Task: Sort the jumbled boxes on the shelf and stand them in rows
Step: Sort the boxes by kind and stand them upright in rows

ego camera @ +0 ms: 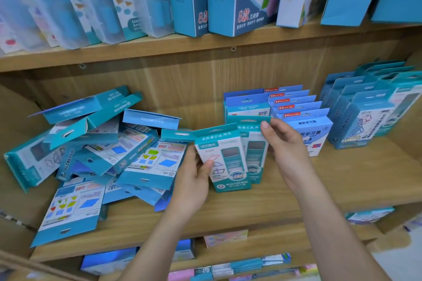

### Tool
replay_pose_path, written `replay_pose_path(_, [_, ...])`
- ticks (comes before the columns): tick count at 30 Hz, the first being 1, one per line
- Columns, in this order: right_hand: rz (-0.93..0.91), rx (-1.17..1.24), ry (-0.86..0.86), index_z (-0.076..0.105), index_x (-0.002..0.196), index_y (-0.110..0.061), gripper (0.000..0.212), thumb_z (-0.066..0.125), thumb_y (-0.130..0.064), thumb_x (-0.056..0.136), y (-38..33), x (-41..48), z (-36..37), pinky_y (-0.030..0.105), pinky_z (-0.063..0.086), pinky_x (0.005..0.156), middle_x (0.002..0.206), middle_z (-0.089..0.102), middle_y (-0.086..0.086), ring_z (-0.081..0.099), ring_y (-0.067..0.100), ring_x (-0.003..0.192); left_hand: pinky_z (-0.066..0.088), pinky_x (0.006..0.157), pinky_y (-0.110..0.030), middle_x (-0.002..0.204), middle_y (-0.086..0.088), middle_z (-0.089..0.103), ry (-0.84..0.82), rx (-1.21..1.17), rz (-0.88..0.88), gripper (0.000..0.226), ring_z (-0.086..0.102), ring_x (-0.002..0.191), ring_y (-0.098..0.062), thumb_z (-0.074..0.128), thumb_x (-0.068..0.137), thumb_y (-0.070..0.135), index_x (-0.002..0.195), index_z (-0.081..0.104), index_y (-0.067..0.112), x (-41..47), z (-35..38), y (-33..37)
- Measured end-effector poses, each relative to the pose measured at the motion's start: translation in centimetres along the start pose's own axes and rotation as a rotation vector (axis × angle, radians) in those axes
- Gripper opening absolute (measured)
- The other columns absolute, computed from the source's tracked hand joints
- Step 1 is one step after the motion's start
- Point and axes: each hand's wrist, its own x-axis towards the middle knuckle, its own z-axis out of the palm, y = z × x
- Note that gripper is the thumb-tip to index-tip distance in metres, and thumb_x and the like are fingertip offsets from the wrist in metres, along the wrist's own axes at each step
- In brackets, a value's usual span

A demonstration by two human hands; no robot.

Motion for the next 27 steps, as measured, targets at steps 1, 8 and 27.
replay_pose_path(1, [-0.008, 0.003, 0.014, 0.067, 0.105, -0.015, 0.018, 0.059, -0.023, 0.091, 0.0, 0.1, 0.0, 0.02, 0.051, 0.074, 0.102, 0.073, -0.003, 0.068, 0.009, 0.092, 0.05, 0.093, -0.048, 0.11, 0.014, 0.067, 0.023, -0.029, 0.003, 0.032, 0.062, 0.108, -0.009, 0.049, 0.095, 0.005, 0.112, 0.05, 0.031, -0.1, -0.3, -0.3])
replay_pose_path(8, [-0.037, 0.024, 0.08, 0.069, 0.096, -0.021, 0.011, 0.059, -0.02, 0.092, -0.1, -0.1, 0.3, 0.018, 0.053, 0.066, 0.092, 0.075, -0.007, 0.069, 0.007, 0.083, 0.05, 0.093, -0.051, 0.114, 0.006, 0.067, 0.07, -0.137, 0.047, 0.033, 0.061, 0.111, -0.019, 0.046, 0.095, 0.007, 0.114, 0.051, 0.033, -0.7, -1.4, -0.3])
replay_pose_path(27, [-0.051, -0.054, 0.019, 0.066, 0.093, -0.017, 0.012, 0.056, -0.023, 0.094, -0.2, -0.6, 0.4, 0.021, 0.053, 0.067, 0.09, 0.074, -0.004, 0.068, 0.009, 0.083, 0.048, 0.087, -0.017, 0.112, 0.022, 0.062, -0.038, 0.005, 0.097, 0.03, 0.058, 0.104, 0.009, 0.049, 0.095, 0.006, 0.119, 0.046, 0.026, -1.3, 0.6, 0.8])
